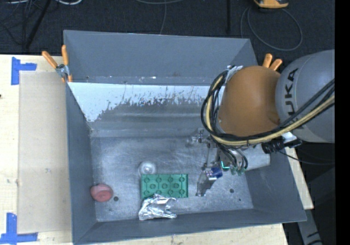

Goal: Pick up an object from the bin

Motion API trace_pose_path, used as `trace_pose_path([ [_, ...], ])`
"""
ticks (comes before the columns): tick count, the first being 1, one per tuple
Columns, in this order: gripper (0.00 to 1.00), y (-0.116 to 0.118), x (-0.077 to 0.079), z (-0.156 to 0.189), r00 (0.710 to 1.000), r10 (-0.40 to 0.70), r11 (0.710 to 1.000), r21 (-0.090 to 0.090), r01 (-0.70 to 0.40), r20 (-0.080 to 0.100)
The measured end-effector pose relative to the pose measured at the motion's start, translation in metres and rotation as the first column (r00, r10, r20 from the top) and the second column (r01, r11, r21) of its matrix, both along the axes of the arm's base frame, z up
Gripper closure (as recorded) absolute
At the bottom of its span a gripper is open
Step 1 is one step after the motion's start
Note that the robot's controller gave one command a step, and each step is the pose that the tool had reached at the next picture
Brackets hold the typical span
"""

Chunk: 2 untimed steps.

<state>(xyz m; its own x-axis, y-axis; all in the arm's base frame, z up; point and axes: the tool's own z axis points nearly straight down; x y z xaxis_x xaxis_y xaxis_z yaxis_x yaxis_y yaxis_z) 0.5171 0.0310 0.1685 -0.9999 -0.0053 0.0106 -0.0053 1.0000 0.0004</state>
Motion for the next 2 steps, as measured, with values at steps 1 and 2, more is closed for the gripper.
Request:
trace_pose_path([
  [1, 0.0, 0.0076, -0.0158, -0.0955, 0.997, 0.081, 0.997, 0.0, -0.081, 0.012],
  [2, 1.0, 0.0076, -0.0127, -0.0906, 0.997, 0.078, 0.997, 0.0, -0.078, 0.021],
])
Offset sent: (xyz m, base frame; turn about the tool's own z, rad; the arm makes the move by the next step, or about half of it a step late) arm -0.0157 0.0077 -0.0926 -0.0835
